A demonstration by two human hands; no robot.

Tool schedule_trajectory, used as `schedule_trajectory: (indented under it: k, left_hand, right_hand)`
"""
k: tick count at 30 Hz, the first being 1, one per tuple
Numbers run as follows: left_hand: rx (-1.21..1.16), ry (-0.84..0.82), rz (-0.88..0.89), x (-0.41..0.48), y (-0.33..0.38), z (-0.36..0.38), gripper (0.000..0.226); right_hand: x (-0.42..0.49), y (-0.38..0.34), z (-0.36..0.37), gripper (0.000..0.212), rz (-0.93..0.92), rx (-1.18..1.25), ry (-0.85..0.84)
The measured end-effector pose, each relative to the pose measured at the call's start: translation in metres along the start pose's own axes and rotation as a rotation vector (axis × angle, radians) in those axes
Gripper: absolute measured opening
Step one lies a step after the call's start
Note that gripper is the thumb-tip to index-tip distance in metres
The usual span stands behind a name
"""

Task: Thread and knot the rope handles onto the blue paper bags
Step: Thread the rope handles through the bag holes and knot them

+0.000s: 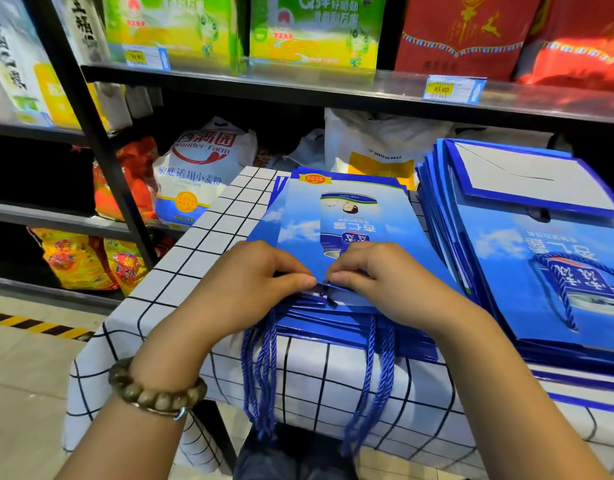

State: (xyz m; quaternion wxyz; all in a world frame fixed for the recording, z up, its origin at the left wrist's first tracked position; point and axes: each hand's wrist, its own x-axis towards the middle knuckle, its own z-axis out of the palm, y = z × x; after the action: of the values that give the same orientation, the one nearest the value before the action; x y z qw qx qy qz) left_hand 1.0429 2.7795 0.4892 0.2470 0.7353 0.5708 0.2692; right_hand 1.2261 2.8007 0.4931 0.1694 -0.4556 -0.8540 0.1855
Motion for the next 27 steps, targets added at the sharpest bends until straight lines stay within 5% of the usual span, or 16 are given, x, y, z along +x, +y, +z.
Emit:
schedule_trajectory:
  k: [5,10,14,20,27]
  left_hand:
    - [0.147,0.174,0.033,0.003,0.003,0.004,0.020]
    - [0.137,0.458,0.018,-0.009,0.019,0.012,0.022]
    - [0.432,0.453,0.097,-0.018,0.033,0.024,0.039]
    - [0.713,0.345,0.102,-0.016,0.039,0.031,0.029]
    - [0.639,0.328,0.204,-0.019,0.032,0.035,0.023]
  right_hand:
    - [-0.005,-0.002,-0.008,0.034,-0.025,0.080,-0.148]
    - [-0.004,0.002,-0.005,0.025,-0.043,-0.079,-0.137]
    - [-0.003,-0.001,-0.007,0.021,-0.073,-0.068,-0.150]
    - [-0.004,-0.001,-0.004,0.018,-0.081,-0.063,-0.130]
    - [-0.008,0.003,-0.004,0.019,0.000,0.015,0.054]
